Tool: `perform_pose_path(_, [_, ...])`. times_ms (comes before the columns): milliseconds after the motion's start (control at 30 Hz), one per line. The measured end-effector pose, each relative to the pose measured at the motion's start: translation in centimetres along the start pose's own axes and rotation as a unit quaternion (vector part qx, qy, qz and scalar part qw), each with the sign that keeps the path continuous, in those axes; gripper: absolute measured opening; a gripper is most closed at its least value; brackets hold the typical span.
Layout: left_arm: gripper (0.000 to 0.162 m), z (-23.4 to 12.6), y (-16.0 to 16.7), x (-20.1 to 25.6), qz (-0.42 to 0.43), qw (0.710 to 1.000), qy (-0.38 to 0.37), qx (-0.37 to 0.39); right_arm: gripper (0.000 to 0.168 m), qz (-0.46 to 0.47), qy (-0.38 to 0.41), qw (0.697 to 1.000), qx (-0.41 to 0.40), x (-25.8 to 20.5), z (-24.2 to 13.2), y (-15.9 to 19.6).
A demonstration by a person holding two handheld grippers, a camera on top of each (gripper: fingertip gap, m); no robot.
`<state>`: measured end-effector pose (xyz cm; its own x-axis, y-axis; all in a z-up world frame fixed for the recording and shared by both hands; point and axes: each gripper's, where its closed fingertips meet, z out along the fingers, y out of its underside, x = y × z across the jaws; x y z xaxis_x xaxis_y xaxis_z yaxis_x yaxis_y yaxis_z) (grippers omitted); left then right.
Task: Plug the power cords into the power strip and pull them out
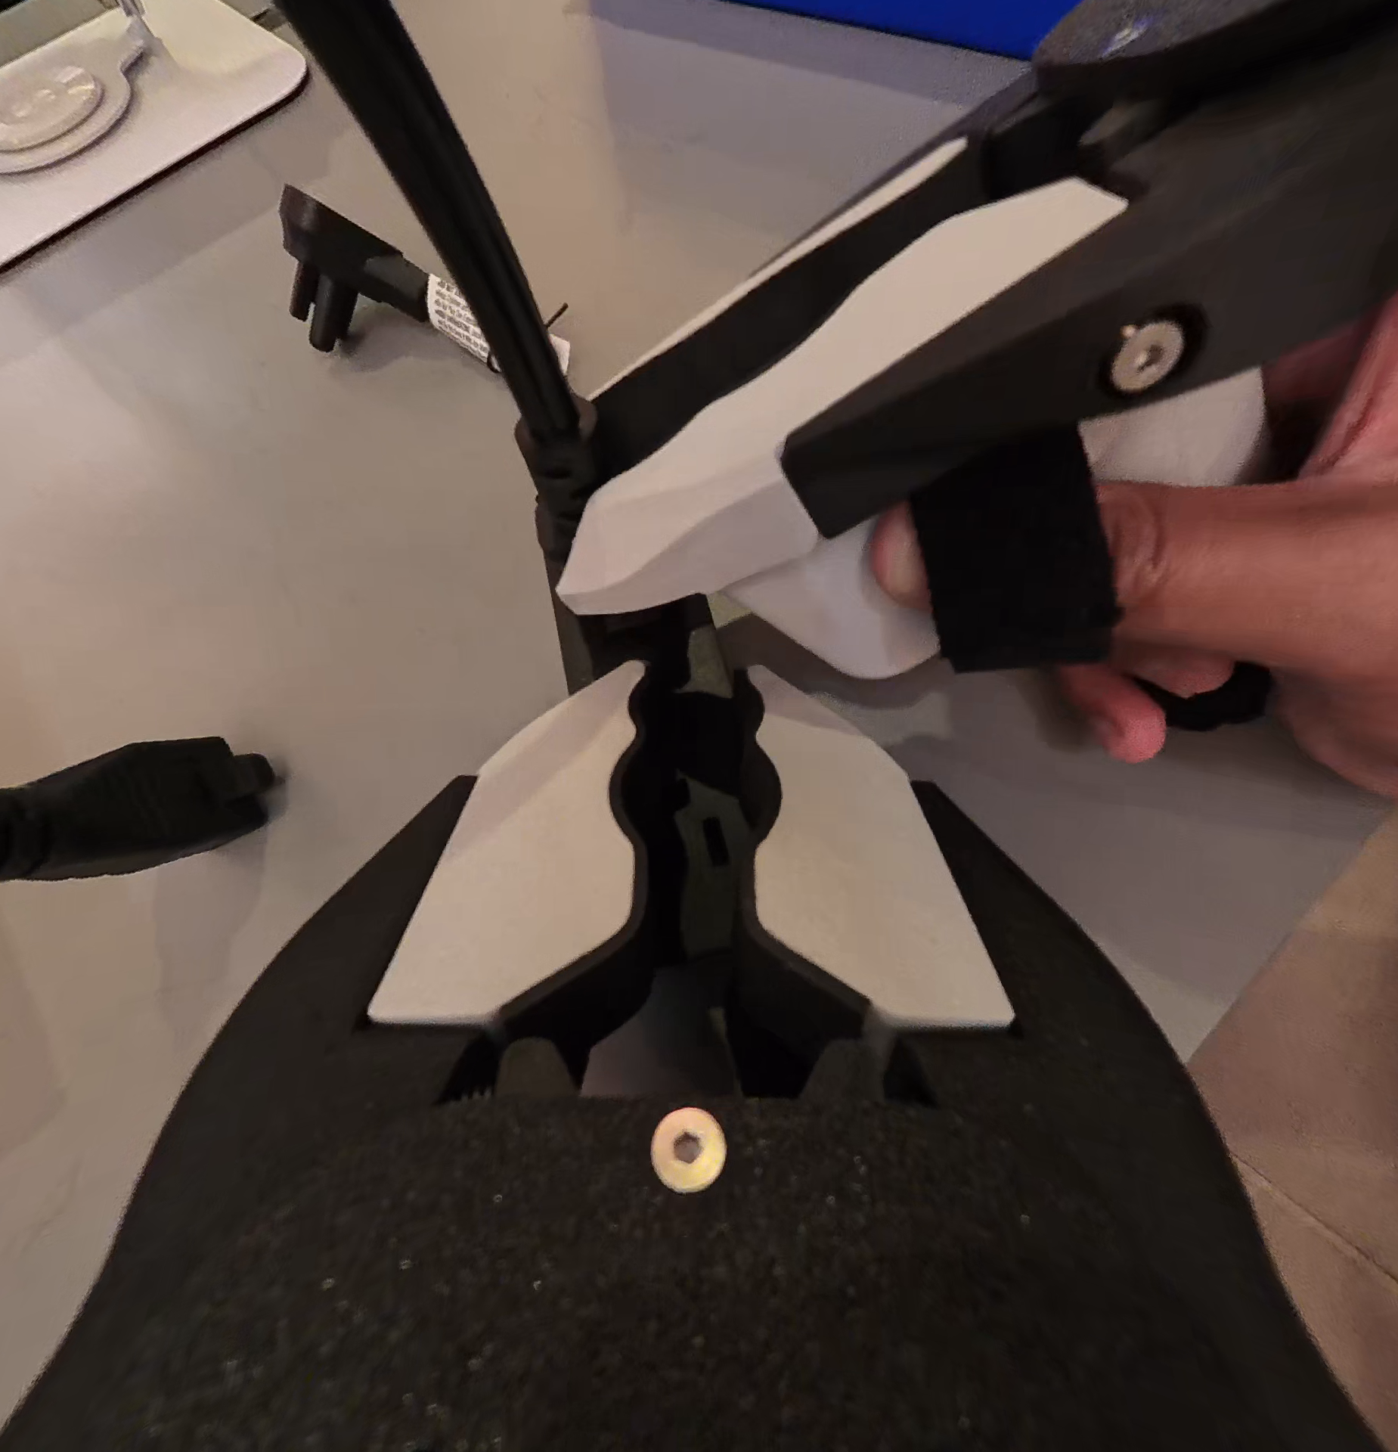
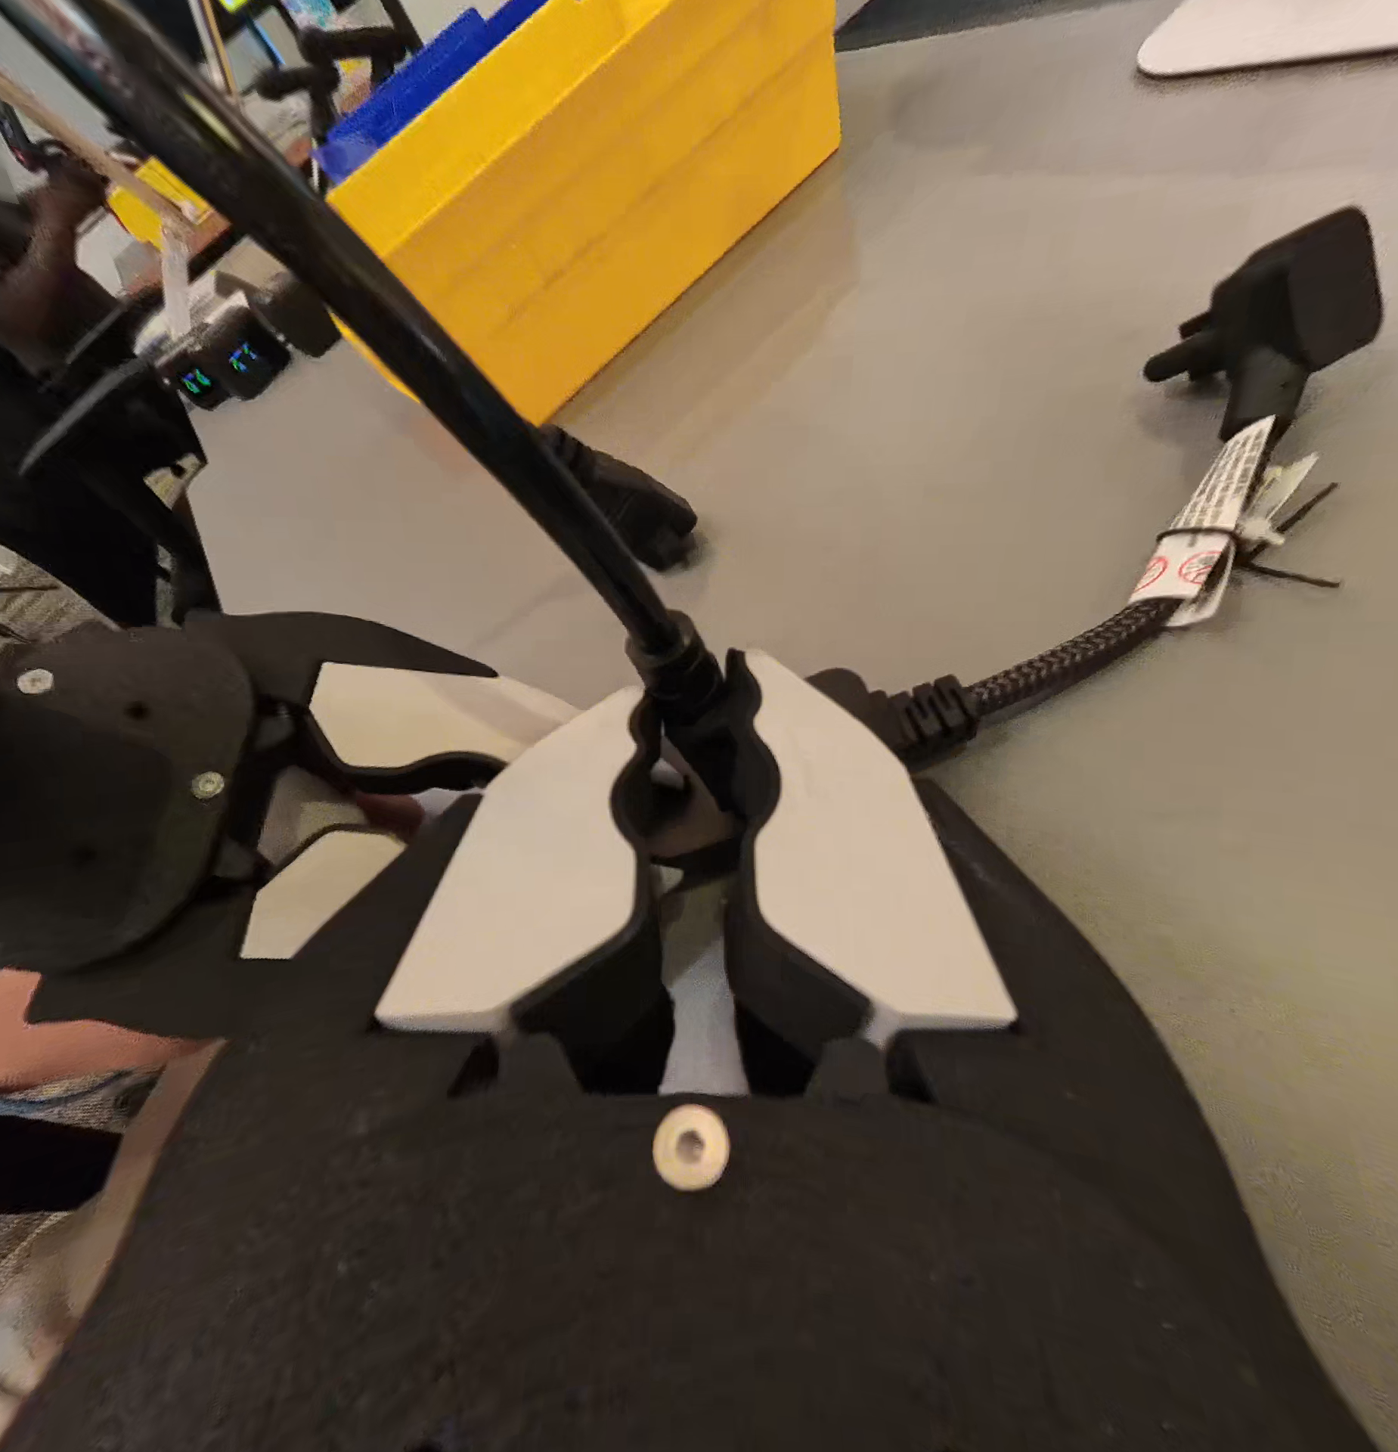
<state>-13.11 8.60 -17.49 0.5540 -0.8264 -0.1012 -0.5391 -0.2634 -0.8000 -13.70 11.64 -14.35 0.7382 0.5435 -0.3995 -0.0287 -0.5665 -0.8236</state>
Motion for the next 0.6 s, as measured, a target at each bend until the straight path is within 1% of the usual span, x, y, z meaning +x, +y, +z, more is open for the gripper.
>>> perform_pose_path(33, [0.019, 0.0, 0.0, 0.0, -0.003, 1.000, 0.001, 0.000, 0.016, -0.014, 0.009, 1.000, -0.004, 0.0, 0.0, 0.0])
perform_pose_path(67, [0.019, 0.0, 0.0, 0.0, -0.005, 1.000, 0.004, 0.000, 0.016, -0.061, 0.035, 0.997, -0.011, 0.0, 0.0, 0.1])
perform_pose_path(100, [0.018, 0.0, 0.0, 0.0, -0.006, 1.000, 0.005, 0.001, 0.016, -0.130, 0.074, 0.989, -0.023, 0.0, -0.1, 0.2])
perform_pose_path(133, [0.018, -0.1, 0.0, 0.0, -0.005, 1.000, 0.006, 0.001, 0.017, -0.214, 0.120, 0.969, -0.037, -0.1, -0.1, 0.2])
perform_pose_path(167, [0.018, -0.1, -0.1, -0.1, -0.006, 1.000, 0.005, 0.003, 0.018, -0.258, 0.151, 0.953, -0.044, -0.1, -0.1, 0.2])
perform_pose_path(200, [0.018, -0.1, 0.0, -0.2, -0.006, 1.000, 0.005, 0.001, 0.018, -0.233, 0.137, 0.962, -0.040, -0.2, 0.0, 0.2])
perform_pose_path(267, [0.018, -0.1, 0.0, -0.1, 0.000, 1.000, 0.005, 0.000, 0.016, -0.148, 0.076, 0.986, -0.021, -0.1, 0.0, 0.2])
perform_pose_path(300, [0.018, -0.2, 0.0, 0.0, 0.008, 1.000, 0.002, 0.001, 0.016, -0.133, 0.068, 0.989, -0.017, 0.0, -0.1, 0.2])
perform_pose_path(400, [0.019, -0.4, 0.1, -0.2, 0.046, 0.998, -0.030, -0.001, 0.016, -0.168, 0.089, 0.981, -0.031, -0.1, 0.0, 0.2])
perform_pose_path(500, [0.030, -0.7, 0.3, -0.3, 0.063, 0.997, -0.038, -0.013, 0.016, -0.183, 0.075, 0.980, -0.025, -0.6, -0.3, 0.4])
perform_pose_path(533, [0.032, -0.8, 0.3, -0.2, 0.060, 0.997, -0.034, -0.016, 0.020, -0.183, 0.063, 0.981, -0.028, -0.8, -0.6, 0.6])
perform_pose_path(600, [0.036, -1.3, 0.5, -0.2, 0.046, 0.998, -0.027, -0.015, 0.033, -0.168, 0.041, 0.985, -0.022, -1.2, -1.7, 0.4])
